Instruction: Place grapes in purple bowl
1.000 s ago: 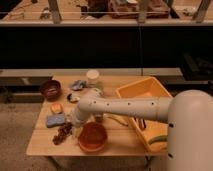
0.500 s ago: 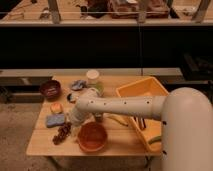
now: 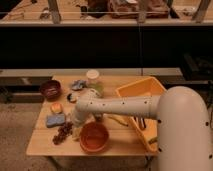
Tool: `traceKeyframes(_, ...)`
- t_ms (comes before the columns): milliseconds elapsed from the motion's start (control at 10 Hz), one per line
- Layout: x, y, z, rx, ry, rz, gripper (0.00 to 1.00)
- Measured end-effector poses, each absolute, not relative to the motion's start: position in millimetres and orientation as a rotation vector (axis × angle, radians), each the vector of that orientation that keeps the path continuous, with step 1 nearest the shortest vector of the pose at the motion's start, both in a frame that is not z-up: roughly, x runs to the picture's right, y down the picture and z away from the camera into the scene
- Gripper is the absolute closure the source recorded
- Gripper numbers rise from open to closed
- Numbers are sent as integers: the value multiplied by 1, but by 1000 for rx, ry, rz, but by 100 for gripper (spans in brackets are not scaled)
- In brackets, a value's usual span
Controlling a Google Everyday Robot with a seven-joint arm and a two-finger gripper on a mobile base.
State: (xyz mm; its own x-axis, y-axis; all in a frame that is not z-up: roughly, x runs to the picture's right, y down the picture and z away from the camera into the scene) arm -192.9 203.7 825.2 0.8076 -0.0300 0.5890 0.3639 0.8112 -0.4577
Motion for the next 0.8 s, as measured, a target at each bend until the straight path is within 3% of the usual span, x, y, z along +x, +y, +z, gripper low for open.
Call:
traceKeyframes(100, -193, 208, 828, -601, -598, -223, 29)
traceKeyframes(200, -193, 213, 832, -611, -600, -222, 37)
traceKeyframes(800, -197, 222, 835, -635, -609, -240, 96)
